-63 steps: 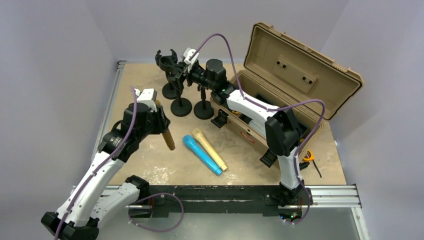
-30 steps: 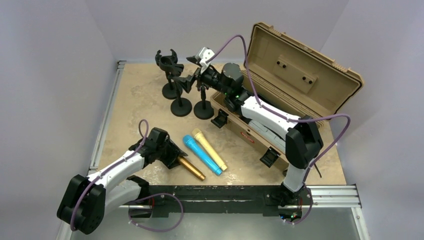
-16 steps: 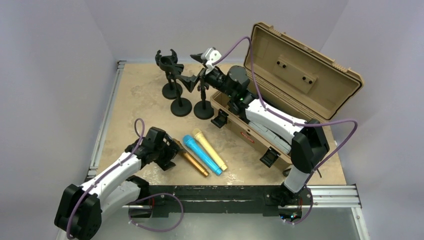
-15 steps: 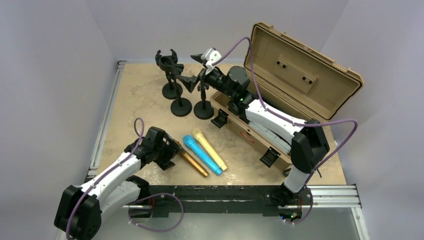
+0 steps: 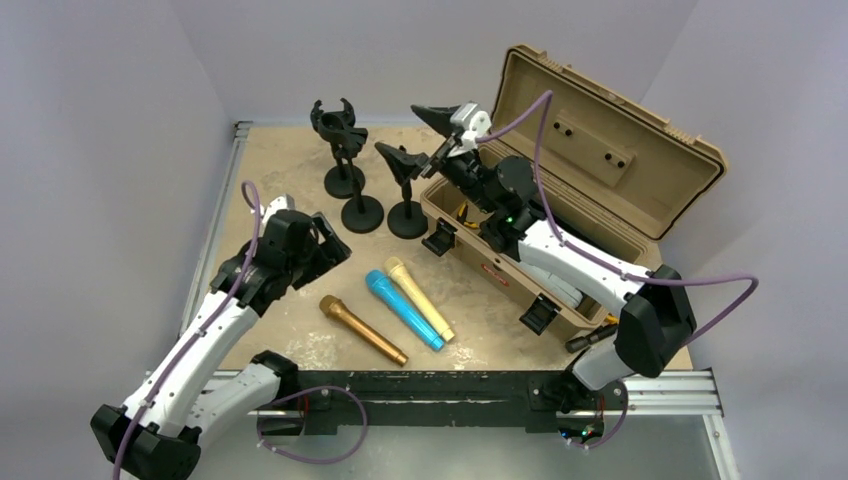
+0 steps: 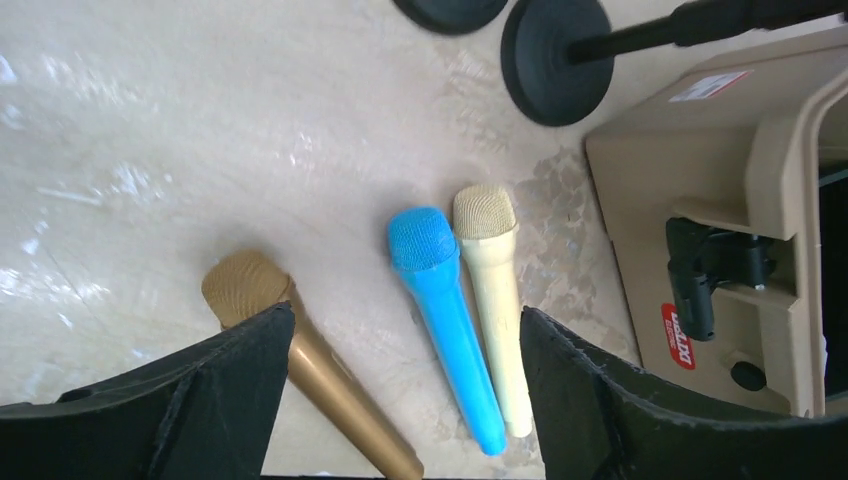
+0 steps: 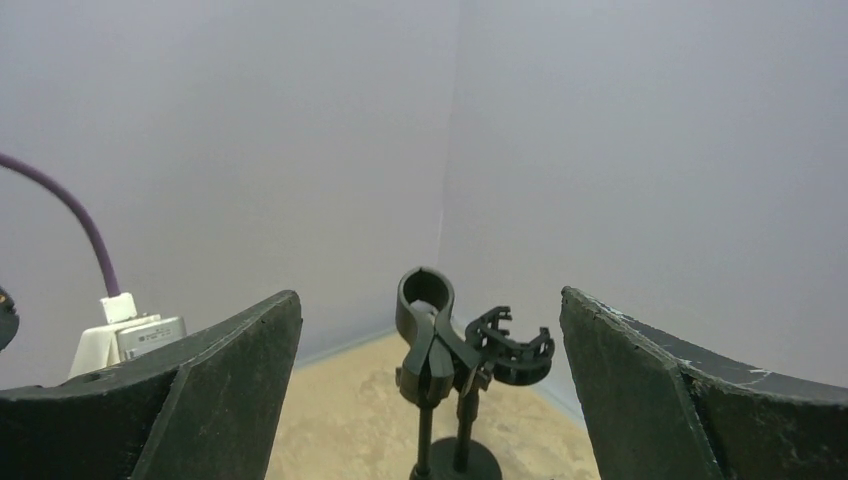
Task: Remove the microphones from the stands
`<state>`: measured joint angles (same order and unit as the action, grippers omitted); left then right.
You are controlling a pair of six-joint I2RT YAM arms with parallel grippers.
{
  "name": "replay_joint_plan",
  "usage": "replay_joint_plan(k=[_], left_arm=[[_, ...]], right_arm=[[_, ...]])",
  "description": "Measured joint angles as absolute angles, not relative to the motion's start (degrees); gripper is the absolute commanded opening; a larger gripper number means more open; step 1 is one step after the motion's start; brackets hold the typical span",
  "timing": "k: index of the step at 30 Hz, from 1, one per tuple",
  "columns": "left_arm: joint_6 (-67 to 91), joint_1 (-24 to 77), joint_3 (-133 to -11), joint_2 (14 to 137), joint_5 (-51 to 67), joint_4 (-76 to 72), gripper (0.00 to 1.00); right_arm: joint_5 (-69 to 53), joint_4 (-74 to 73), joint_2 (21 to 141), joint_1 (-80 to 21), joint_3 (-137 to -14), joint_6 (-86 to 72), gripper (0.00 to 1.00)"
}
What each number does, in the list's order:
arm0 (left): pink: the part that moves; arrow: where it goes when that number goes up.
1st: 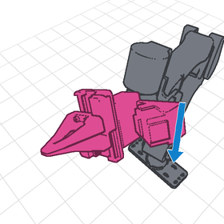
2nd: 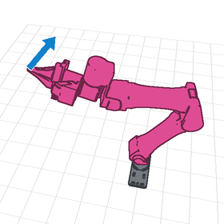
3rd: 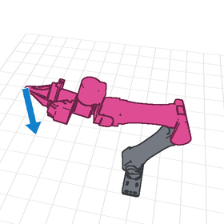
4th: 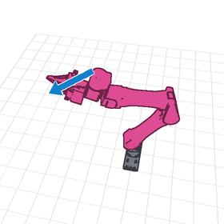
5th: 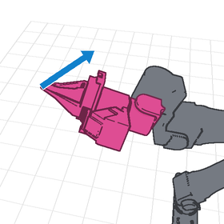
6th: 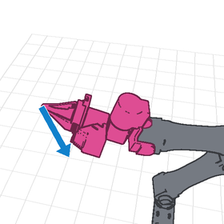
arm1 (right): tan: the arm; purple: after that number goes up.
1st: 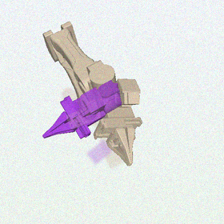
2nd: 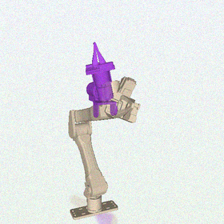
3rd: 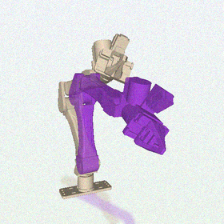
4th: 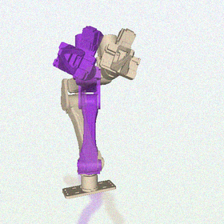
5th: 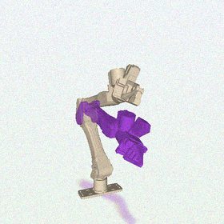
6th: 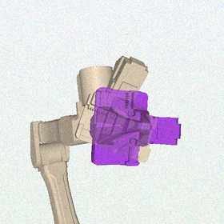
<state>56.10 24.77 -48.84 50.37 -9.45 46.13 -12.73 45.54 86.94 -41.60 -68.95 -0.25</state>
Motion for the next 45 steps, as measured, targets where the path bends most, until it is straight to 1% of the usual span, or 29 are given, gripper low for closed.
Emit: replay_joint_plan(k=[3, 8, 9, 11, 13, 16, 20, 22, 26, 30, 33, 36, 39, 43, 45], left_arm=[[52.75, 24.77, -52.27, 50.39, -12.01, 47.13, 0.82], [45.19, 24.77, -56.58, 50.81, -13.47, 47.42, 0.81], [43.35, 24.77, -57.23, 50.76, -13.37, 47.00, 0.81], [39.92, 24.77, -58.26, 50.54, -12.71, 45.89, 0.86], [36.95, 24.77, -59.48, 50.46, -11.68, 45.04, 0.88], [33.52, 24.38, -62.96, 50.89, -9.10, 43.90, 0.90], [32.38, 19.55, -70.17, 54.57, 0.16, 42.22, 0.90], [34.04, 14.20, -71.66, 57.01, 8.27, 38.79, 0.90], [39.72, 6.61, -69.78, 59.66, 20.36, 32.53, 0.91], [48.73, 1.80, -65.67, 61.76, 31.31, 23.33, 0.91], [56.69, -0.49, -61.84, 64.07, 36.80, 14.09, 0.91], [62.28, -1.50, -59.48, 66.78, 38.57, 7.94, 0.91], [65.06, -1.50, -59.33, 68.51, 38.26, 5.21, 0.89], [66.24, -1.50, -60.20, 70.46, 36.25, 3.42, 0.86], [66.41, -1.50, -61.63, 72.07, 34.57, 3.88, 0.87]], right_arm=[[-8.88, 47.51, 86.17, -41.60, -68.75, -3.40, 0.99], [0.25, 46.83, 86.54, -41.60, -68.36, -8.21, 0.99], [1.76, 47.53, 86.32, -41.60, -67.37, -8.84, 0.99], [4.36, 49.50, 85.03, -41.58, -63.59, -10.02, 0.99], [5.69, 51.07, 83.59, -41.58, -60.05, -10.33, 0.99], [6.31, 52.69, 81.25, -41.58, -56.47, -9.98, 0.99], [5.93, 54.57, 78.67, -41.58, -55.70, -9.04, 0.99], [5.91, 56.16, 76.60, -41.60, -54.24, -8.69, 0.99], [5.85, 59.90, 71.75, -41.58, -49.52, -8.05, 0.99], [5.80, 63.77, 67.75, -41.45, -45.32, -7.64, 0.99], [5.32, 65.47, 66.98, -41.10, -44.51, -7.60, 0.98], [4.80, 66.08, 67.00, -40.84, -44.49, -7.60, 0.98], [4.49, 66.35, 67.00, -40.84, -44.47, -7.60, 0.98], [4.10, 66.98, 66.98, -40.84, -43.99, -7.57, 0.98], [3.88, 66.98, 66.98, -40.80, -43.68, -7.51, 0.98]])
